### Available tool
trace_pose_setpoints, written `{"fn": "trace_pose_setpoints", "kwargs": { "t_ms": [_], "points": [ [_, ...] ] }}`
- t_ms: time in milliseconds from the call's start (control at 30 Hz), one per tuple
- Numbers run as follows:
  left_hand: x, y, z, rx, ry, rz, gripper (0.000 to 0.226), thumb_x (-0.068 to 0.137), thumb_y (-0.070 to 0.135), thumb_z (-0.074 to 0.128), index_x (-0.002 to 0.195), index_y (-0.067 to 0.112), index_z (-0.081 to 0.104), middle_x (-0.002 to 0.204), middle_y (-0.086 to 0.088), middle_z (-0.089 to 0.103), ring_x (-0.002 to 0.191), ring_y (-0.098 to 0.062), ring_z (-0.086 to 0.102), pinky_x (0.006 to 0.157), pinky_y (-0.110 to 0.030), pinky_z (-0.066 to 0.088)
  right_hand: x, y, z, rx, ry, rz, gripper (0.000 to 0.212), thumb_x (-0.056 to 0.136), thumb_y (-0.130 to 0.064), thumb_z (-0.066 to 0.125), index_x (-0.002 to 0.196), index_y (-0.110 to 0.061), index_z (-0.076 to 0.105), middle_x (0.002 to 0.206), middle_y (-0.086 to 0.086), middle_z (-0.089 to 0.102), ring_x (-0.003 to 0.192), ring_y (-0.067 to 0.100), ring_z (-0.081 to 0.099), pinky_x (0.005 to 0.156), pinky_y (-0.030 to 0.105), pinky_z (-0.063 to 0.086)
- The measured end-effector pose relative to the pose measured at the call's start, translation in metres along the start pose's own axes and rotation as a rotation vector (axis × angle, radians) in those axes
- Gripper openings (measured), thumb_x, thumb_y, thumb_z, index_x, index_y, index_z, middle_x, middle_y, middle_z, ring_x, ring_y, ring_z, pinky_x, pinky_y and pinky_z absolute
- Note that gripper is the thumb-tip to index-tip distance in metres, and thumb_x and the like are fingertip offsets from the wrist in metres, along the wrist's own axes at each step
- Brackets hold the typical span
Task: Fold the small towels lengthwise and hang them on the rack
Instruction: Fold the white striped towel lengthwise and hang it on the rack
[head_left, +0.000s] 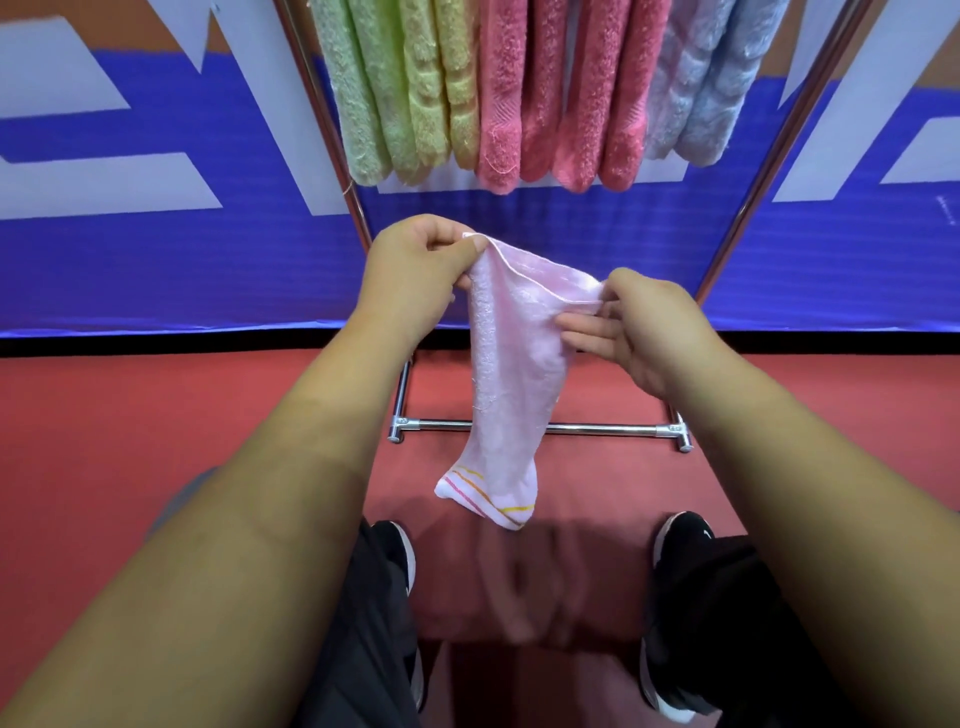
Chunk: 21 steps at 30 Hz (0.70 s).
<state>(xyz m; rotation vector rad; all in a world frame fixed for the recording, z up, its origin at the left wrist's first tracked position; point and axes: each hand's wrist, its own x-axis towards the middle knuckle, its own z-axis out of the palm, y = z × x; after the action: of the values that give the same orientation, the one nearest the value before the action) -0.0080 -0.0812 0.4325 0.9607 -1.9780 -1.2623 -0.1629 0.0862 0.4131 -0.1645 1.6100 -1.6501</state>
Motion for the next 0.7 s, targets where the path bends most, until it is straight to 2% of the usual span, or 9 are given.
{"fn": "trace_pose_setpoints", "kwargs": {
  "t_ms": [67, 233, 300, 367, 433, 500, 600, 700],
  "points": [
    [-0.001, 0.003, -0.002, -0.005, 0.014, -0.001, 0.012, 0.097, 0.022, 0.075, 0.1, 0.011, 0.079, 0.082, 0.002, 0.077, 0.065, -0.004, 0.068, 0.063, -0.026, 0.057, 0.001, -0.001, -0.002, -0.023, -0.013, -0.002, 0.015, 0.095, -0.001, 0.044, 0.104, -0.004, 0.057, 0.11, 0.027, 0.073, 0.091, 0.031, 0.084, 0.087, 0.042, 0.069],
    [-0.006, 0.011, -0.003, 0.012, -0.039, 0.037, 0.008, 0.097, 0.022, 0.074, 0.099, 0.015, 0.078, 0.084, 0.002, 0.078, 0.07, -0.005, 0.07, 0.065, -0.024, 0.058, 0.003, 0.002, -0.017, -0.289, 0.061, -0.118, 0.01, 0.092, -0.002, 0.057, 0.09, -0.011, 0.06, 0.084, 0.014, 0.064, 0.075, 0.026, 0.079, 0.069, 0.035, 0.067],
    [-0.01, 0.015, 0.0, 0.026, -0.076, 0.064, 0.007, 0.097, 0.019, 0.075, 0.099, 0.013, 0.078, 0.082, 0.002, 0.077, 0.071, -0.006, 0.07, 0.064, -0.021, 0.056, 0.003, 0.003, -0.024, -0.405, 0.093, -0.159, 0.009, 0.092, -0.004, 0.056, 0.092, -0.011, 0.06, 0.078, 0.015, 0.069, 0.067, 0.025, 0.076, 0.064, 0.035, 0.064],
    [-0.013, 0.017, 0.003, 0.044, -0.098, 0.085, 0.005, 0.096, 0.018, 0.077, 0.097, 0.013, 0.078, 0.079, 0.003, 0.076, 0.069, -0.006, 0.069, 0.063, -0.017, 0.052, 0.003, 0.003, -0.027, -0.496, 0.144, -0.195, 0.01, 0.091, -0.009, 0.051, 0.095, -0.013, 0.059, 0.074, 0.018, 0.076, 0.061, 0.025, 0.074, 0.066, 0.037, 0.063],
    [-0.014, 0.017, 0.005, 0.065, -0.105, 0.097, 0.005, 0.095, 0.018, 0.078, 0.095, 0.013, 0.077, 0.075, 0.004, 0.075, 0.068, -0.006, 0.068, 0.061, -0.015, 0.05, 0.003, 0.002, -0.027, -0.51, 0.194, -0.23, 0.015, 0.093, -0.012, 0.045, 0.095, -0.016, 0.06, 0.075, 0.018, 0.078, 0.06, 0.025, 0.076, 0.065, 0.034, 0.064],
    [-0.015, 0.017, 0.006, 0.079, -0.093, 0.091, 0.006, 0.096, 0.02, 0.077, 0.094, 0.014, 0.077, 0.074, 0.004, 0.074, 0.068, -0.007, 0.07, 0.061, -0.018, 0.051, 0.002, -0.001, -0.026, -0.452, 0.203, -0.239, 0.025, 0.093, -0.013, 0.043, 0.091, -0.017, 0.068, 0.074, 0.015, 0.077, 0.068, 0.03, 0.08, 0.074, 0.041, 0.068],
    [-0.015, 0.02, 0.006, 0.047, -0.063, 0.056, 0.006, 0.099, 0.019, 0.074, 0.098, 0.013, 0.075, 0.079, -0.001, 0.077, 0.071, -0.011, 0.077, 0.066, -0.028, 0.062, -0.001, -0.009, -0.025, -0.371, 0.155, -0.227, 0.036, 0.085, -0.017, 0.045, 0.086, -0.016, 0.081, 0.079, 0.012, 0.081, 0.086, 0.036, 0.082, 0.094, 0.052, 0.065],
    [-0.015, 0.024, 0.005, -0.089, -0.025, 0.011, 0.007, 0.102, 0.015, 0.07, 0.099, 0.01, 0.073, 0.087, -0.009, 0.078, 0.08, -0.023, 0.082, 0.076, -0.037, 0.067, -0.012, -0.017, -0.025, -0.473, 0.081, -0.31, 0.028, 0.08, -0.024, 0.055, 0.091, -0.02, 0.081, 0.089, 0.002, 0.083, 0.094, 0.026, 0.081, 0.097, 0.045, 0.064]
  ]
}}
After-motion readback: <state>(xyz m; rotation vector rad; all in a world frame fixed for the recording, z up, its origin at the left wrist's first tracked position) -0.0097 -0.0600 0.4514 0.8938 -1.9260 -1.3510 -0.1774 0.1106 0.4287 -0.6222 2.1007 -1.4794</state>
